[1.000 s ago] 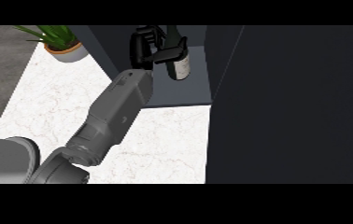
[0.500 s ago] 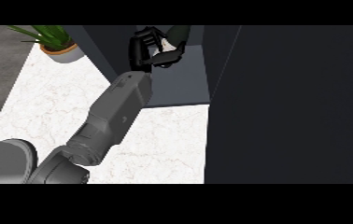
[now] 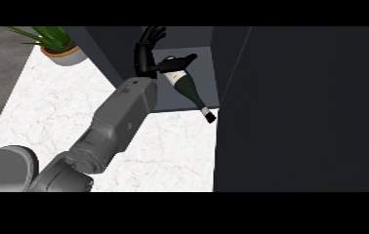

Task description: Pick up the wine, place it into the cabinet and close the cabinet

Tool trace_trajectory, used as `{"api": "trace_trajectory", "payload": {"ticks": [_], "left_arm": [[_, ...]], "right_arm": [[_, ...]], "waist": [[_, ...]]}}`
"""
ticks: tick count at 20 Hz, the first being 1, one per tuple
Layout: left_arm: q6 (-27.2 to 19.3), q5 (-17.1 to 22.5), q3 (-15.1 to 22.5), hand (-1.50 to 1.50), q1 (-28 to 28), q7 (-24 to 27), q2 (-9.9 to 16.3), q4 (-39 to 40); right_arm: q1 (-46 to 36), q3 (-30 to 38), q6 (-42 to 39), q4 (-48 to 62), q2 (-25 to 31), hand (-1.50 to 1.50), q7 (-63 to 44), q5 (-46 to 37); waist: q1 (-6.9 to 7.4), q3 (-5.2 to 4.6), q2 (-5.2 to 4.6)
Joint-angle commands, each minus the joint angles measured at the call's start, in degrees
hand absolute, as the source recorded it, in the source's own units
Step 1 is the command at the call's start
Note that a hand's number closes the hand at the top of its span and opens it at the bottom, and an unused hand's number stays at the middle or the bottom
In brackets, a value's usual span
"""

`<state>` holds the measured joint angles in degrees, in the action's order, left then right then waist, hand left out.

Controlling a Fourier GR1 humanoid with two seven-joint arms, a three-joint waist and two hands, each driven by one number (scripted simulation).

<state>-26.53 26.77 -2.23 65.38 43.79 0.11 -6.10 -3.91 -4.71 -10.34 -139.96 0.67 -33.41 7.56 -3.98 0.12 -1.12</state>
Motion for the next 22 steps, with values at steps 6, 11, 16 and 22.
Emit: {"api": "trace_trajectory", "payload": {"ticks": [6, 11, 16, 22], "left_arm": [[0.6, -2.11, 0.79, -1.5, -3.02, 0.78, 3.63, 2.02], [-1.12, -1.17, -0.82, -1.5, -5.11, 5.25, 1.32, 0.8], [1.2, -1.48, -1.12, -1.5, -4.92, 5.08, 1.47, 0.73], [5.75, -1.95, -1.24, -1.5, -6.55, 6.92, 1.88, 0.29]], "right_arm": [[1.82, 0.72, -0.6, -2.28, 0.07, -1.5, 0.55, 2.86], [-0.33, 0.42, 0.33, -3.61, 0.55, -1.5, -3.15, 2.68], [0.04, -0.87, 0.15, -3.25, -0.08, -1.5, -1.97, 1.42], [-0.04, 0.31, 0.85, -2.35, -0.09, -1.5, -1.25, 2.63]], "waist": [[-0.24, -0.16, -0.53], [-0.39, -0.24, -0.52], [-0.16, -0.22, -0.4], [0.24, -0.2, -0.32]]}}
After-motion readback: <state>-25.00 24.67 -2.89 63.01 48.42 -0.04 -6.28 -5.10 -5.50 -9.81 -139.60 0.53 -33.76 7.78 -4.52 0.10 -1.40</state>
